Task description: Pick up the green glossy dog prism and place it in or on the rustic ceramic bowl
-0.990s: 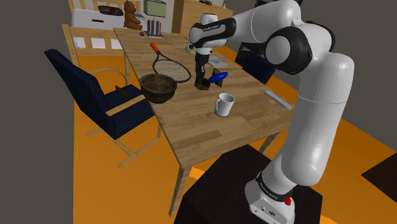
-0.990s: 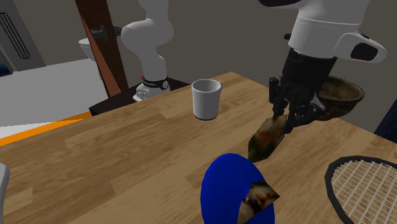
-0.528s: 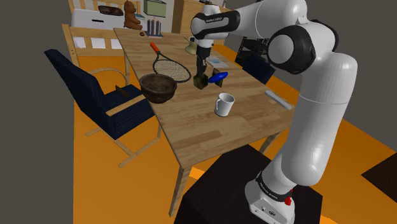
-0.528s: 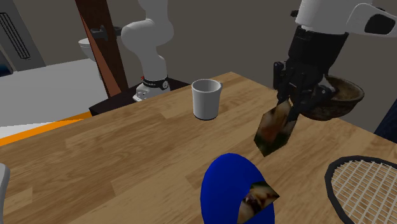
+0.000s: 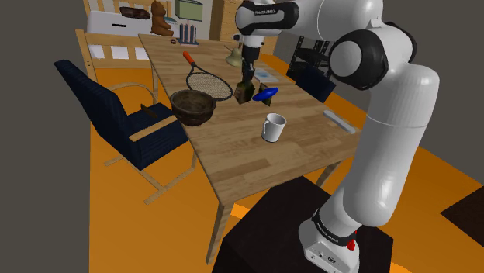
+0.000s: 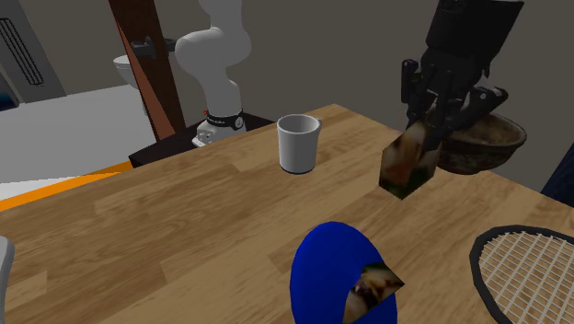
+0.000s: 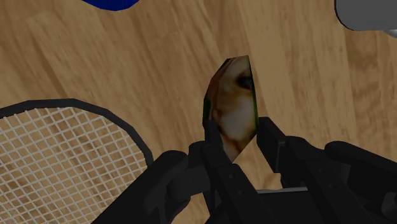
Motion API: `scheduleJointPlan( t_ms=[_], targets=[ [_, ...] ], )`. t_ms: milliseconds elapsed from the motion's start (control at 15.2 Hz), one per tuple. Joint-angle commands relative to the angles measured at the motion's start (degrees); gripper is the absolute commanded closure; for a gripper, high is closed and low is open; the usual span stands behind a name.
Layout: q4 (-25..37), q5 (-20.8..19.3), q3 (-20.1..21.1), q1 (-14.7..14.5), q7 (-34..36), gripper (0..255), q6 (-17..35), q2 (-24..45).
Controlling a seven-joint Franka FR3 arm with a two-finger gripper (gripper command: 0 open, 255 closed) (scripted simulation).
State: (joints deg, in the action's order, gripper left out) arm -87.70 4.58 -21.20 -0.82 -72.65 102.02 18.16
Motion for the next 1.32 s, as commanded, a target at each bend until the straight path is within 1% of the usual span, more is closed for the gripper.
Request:
scheduleJointPlan(
  t_ms=[0,660,990,1254],
  targets=[
    [1.49,-0.04,-0.01,0.02,0.09,255,-1.55,-0.06],
    [9.92,0.09,-0.19,0.63,-0.03,255,-9.45,0.48],
    [11.78,0.01,1.81,-3.30,5.98,255,-10.56,1.24],
    [14.97,0.25,3.37,-6.13,10.59,255,-11.99,3.03]
  ],
)
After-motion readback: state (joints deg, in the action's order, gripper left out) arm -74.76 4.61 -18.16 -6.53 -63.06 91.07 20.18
